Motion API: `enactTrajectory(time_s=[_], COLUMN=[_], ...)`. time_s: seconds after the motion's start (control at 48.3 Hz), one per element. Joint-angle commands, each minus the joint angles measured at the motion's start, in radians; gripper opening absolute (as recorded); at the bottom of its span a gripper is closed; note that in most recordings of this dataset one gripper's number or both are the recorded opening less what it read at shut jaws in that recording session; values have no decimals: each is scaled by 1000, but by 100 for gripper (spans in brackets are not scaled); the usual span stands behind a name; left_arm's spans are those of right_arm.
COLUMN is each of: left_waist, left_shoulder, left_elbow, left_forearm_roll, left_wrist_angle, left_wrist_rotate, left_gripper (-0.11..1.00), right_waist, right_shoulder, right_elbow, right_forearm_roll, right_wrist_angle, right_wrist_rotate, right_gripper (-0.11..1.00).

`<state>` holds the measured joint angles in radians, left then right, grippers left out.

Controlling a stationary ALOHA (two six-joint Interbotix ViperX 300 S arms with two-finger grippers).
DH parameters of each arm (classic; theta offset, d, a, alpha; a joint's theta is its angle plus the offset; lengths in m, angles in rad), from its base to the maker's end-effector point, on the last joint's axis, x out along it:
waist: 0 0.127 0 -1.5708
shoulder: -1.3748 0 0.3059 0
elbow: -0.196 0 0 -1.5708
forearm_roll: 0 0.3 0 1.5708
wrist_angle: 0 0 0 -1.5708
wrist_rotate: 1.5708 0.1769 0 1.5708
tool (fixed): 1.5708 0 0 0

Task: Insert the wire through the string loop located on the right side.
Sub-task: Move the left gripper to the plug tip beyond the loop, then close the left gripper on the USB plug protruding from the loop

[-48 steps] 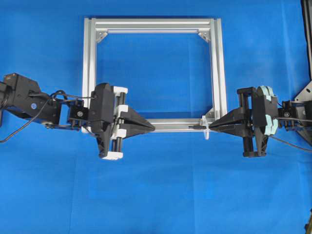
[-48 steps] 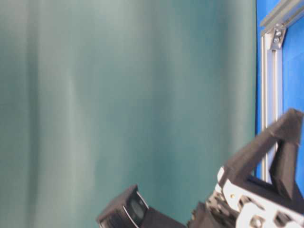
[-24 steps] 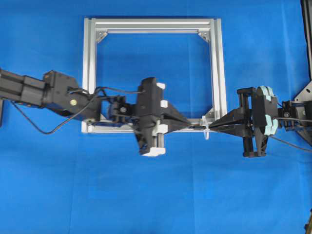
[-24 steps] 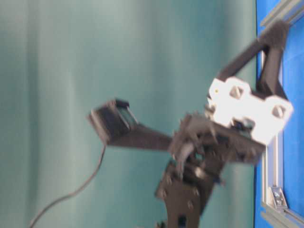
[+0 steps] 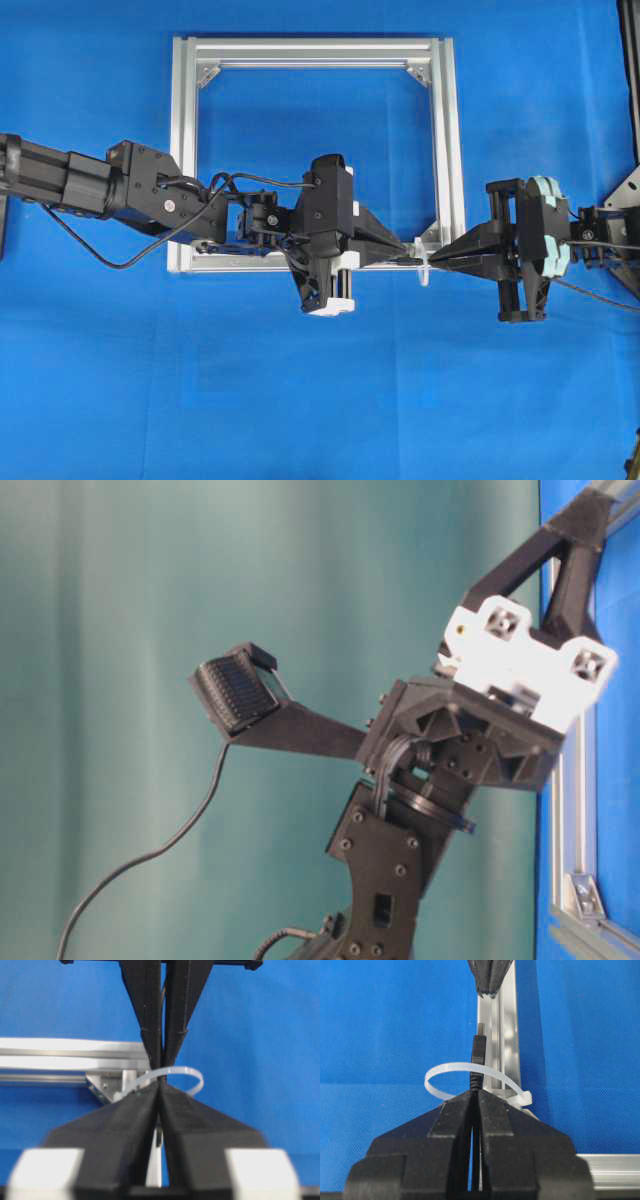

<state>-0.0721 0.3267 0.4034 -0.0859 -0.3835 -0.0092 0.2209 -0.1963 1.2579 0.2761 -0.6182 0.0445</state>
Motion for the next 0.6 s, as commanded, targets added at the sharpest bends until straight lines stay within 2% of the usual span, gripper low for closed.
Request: enactTrajectory(time_s=[0.0,0.041,0.166,0.248,0.29,0.58], left_waist=[3,6,9,9,8,11], left_shoulder=[-17,-17,-17,-17,-15,72], left_elbow=[-21,-23,-23,-25,-25,-69], left_forearm_roll=[2,2,2,0,0,0], left_wrist_angle=[-8,-11,-11,-12,-12,-12], left_wrist_rotate=[0,-2,-5,-5,-5,-8], left_gripper=[15,26,66,85,88,85], right_waist=[-2,-2,-2,-2,-2,-2], right_shoulder=[-8,-8,-8,-8,-8,-6], right_elbow=[-14,-14,-15,-14,-14,-14], right_forearm_roll=[2,2,2,2,2,2], right_wrist_angle=[-6,-6,-6,-6,-6,-5], right_wrist_rotate=[-2,-2,-2,-2,-2,-2], right_gripper=[-4,-4,-4,-4,-4,-4])
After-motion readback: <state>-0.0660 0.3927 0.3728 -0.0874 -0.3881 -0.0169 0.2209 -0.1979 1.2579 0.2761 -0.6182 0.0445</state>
